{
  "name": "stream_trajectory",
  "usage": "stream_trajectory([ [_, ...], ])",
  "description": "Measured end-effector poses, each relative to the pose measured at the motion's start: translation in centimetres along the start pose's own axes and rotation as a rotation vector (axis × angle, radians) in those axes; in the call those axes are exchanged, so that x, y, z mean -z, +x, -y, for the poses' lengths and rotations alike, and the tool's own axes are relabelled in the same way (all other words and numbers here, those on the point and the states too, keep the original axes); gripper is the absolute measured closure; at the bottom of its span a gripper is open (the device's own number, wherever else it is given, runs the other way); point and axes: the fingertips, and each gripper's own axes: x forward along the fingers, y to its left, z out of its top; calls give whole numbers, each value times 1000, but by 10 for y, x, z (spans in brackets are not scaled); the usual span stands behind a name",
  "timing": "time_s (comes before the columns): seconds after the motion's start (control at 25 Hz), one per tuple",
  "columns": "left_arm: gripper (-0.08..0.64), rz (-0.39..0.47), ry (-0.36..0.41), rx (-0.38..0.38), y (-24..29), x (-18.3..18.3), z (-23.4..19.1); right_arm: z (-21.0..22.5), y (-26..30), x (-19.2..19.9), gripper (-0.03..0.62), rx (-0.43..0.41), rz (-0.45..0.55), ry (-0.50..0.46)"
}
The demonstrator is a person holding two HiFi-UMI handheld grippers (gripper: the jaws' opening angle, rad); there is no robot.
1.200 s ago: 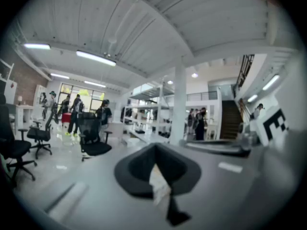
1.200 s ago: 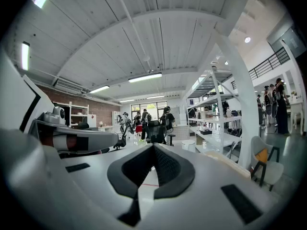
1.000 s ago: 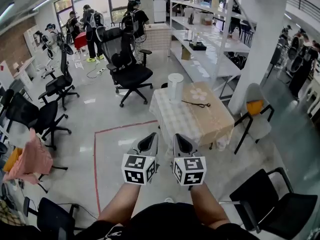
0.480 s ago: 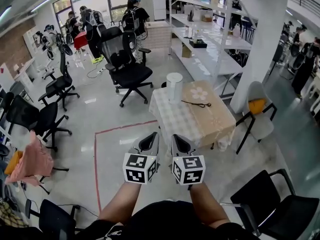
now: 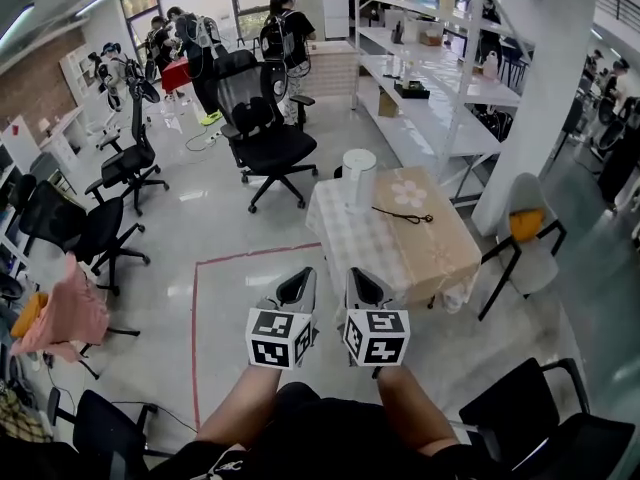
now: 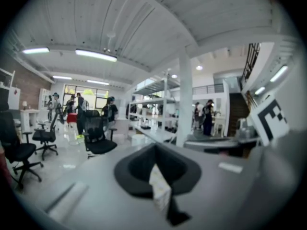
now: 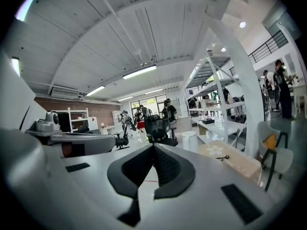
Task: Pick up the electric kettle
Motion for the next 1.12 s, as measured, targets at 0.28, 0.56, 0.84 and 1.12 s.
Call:
stream_trajectory([
  [0.28, 560, 9, -21, 6, 32, 2, -15, 14, 30, 2, 597, 0, -16, 20],
  [0.56, 560, -1, -33, 31, 80, 4, -48, 29, 85, -5, 597, 29, -8, 2],
  [0.84, 560, -4, -50, 51, 138, -1, -110, 35, 164, -14, 597, 72, -13, 13],
  [1.12, 560, -43, -72, 111, 197, -18, -178, 38, 251, -34, 597, 135, -39, 57],
])
